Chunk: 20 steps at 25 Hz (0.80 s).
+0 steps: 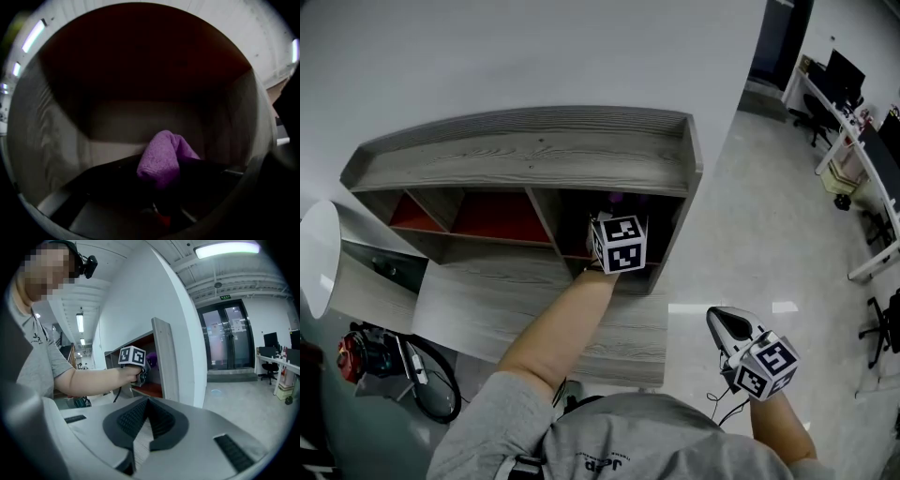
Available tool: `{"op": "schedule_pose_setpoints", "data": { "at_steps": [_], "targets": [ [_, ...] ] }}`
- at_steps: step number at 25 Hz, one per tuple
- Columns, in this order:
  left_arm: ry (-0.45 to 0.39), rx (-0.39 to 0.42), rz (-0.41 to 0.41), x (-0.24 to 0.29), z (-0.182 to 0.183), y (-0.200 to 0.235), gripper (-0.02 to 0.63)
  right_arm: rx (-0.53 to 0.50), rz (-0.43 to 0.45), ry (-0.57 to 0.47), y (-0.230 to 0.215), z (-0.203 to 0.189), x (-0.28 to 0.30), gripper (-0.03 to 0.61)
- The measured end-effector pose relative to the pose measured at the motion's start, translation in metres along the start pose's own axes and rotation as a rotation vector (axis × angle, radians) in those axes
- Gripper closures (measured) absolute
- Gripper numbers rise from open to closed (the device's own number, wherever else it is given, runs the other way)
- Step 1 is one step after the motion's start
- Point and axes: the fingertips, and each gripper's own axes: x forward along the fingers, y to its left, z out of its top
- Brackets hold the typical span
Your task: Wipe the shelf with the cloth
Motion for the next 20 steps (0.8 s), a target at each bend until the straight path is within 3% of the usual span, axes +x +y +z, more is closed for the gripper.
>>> {"op": "schedule_pose_setpoints", "data": {
  "at_steps": [5,8,12,15,20],
  "targets": [
    [0.174,-0.169,0.262,-0.016,-0.057,0.089,0.538,0.01,0.044,0.011,0.013,-0.005,0.018,0.557],
    [0.184,-0.201,0.323,-0.011,-0.056,0.103,0.538,0.012,0.064,0.018,0.021,-0.007,0.026,0.557],
    [0.19,-0.166,0.358,0.002,-0.055,0.108,0.546,0.015,0.063,0.025,0.021,-0.01,0.027,0.557],
    [0.195,-0.102,0.301,0.006,-0.057,0.087,0.546,0.02,0.048,0.032,0.014,-0.013,0.019,0.557],
    [0.278,-0.013,0.027,0.024,-0.074,-0.004,0.545,0.04,0.033,0.049,0.007,-0.023,0.014,0.557]
  ]
}}
